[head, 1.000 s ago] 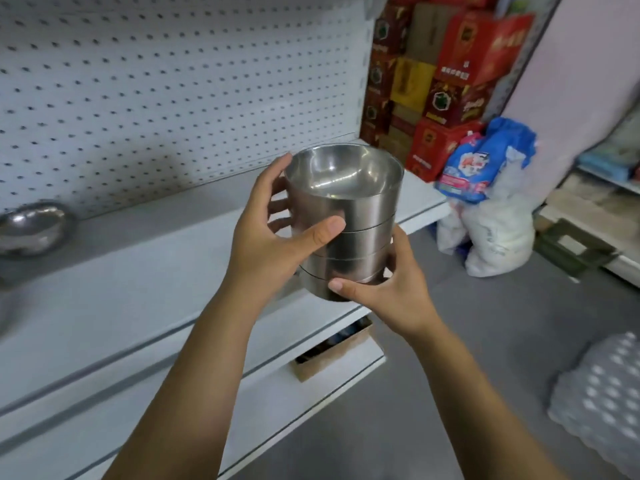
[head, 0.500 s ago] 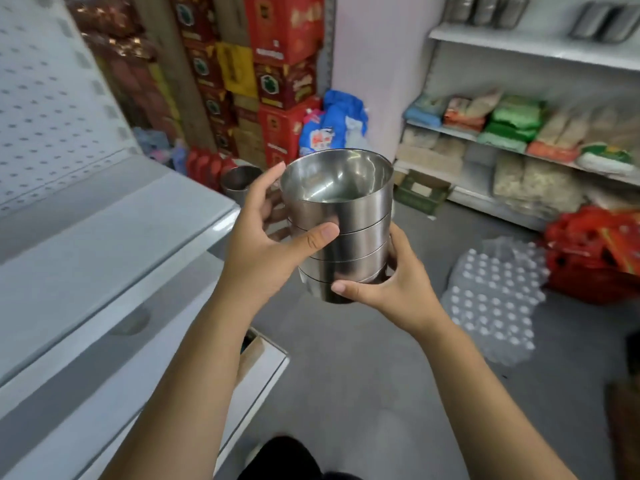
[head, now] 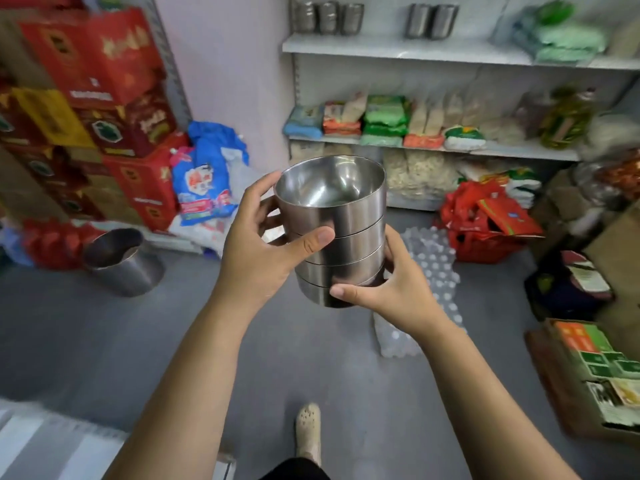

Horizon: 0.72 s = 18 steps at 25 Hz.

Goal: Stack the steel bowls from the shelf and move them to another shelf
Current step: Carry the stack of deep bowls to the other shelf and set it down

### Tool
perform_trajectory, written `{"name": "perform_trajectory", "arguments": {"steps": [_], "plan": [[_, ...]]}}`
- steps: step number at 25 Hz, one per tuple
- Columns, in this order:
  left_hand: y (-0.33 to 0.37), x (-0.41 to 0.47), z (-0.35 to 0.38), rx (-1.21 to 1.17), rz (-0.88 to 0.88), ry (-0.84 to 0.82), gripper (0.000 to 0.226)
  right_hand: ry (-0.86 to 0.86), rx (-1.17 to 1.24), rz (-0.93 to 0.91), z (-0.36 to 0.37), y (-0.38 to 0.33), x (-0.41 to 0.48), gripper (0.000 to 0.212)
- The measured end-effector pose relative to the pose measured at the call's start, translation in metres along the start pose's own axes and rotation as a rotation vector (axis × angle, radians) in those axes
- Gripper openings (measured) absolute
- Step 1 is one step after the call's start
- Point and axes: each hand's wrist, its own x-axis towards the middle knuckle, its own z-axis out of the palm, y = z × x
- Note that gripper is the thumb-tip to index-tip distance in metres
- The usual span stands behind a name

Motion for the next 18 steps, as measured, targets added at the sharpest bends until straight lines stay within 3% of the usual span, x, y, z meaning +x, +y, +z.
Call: {"name": "perform_trajectory", "arguments": {"steps": [9, 18], "plan": [[-0.035, 0.235, 0.018, 0.012, 0.063, -0.189, 0.091, 0.154, 0.029, -0.018, -0.008, 0.012, 0.207, 0.105], [-0.094, 0.416, 0.066, 0.045, 0.024, -0.166, 0.093, 0.121, 0.056, -0.003, -0.042, 0.067, 0.401, 0.101]]}}
